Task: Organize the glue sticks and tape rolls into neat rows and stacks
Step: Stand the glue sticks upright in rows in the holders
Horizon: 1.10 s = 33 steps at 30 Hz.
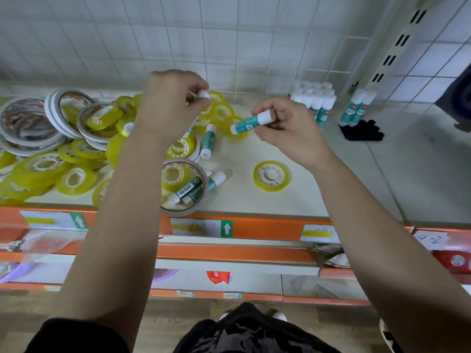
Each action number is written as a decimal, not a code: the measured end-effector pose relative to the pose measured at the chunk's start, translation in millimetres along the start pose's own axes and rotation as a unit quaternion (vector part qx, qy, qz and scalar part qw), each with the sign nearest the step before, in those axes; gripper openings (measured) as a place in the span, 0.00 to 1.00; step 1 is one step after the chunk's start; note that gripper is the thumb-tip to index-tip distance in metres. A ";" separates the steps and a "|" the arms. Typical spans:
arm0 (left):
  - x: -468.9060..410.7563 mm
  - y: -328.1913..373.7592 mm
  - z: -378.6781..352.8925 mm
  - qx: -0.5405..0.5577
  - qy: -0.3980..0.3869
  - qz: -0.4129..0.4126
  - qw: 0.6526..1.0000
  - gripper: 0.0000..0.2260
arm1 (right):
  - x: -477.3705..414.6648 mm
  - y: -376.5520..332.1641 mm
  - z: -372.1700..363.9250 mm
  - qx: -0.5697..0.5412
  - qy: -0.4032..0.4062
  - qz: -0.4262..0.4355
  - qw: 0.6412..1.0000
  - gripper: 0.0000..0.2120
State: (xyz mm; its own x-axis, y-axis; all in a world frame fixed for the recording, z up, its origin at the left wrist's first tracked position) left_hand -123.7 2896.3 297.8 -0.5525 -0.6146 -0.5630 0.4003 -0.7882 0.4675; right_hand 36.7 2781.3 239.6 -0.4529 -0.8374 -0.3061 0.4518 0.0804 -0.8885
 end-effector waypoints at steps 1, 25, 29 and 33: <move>-0.5 7.2 -2.9 0.027 0.005 0.000 1.000 0.08 | 1.2 1.4 6.7 -0.006 0.009 -0.008 1.000 0.10; -4.2 149.0 -140.3 0.210 -0.065 0.005 0.976 0.07 | 39.1 56.4 218.5 0.116 0.167 -0.076 0.976 0.11; -6.1 160.5 -156.0 0.212 -0.070 0.005 0.975 0.06 | 35.6 59.1 244.3 0.151 0.193 -0.057 0.968 0.09; -6.4 170.0 -165.0 0.204 -0.068 0.012 0.977 0.06 | 25.4 57.0 252.0 0.226 0.175 -0.021 0.958 0.06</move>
State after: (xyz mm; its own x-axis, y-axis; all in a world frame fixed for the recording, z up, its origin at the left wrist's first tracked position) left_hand 68.5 2760.8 268.3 -0.6494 -0.6004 -0.4667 0.1049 -0.6785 0.7270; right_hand 244.6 2628.3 267.4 -0.6716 -0.5966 -0.4393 0.6787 -0.2576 -0.6877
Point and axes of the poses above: each hand's wrist, its own x-axis away from the middle knuckle, its own z-axis out of the back of the hand, y = z × x, the point moved 9 cm from there along -x, towards the middle knuckle, and after that the axes turned 4 degrees about y, right-handed, at the moved point
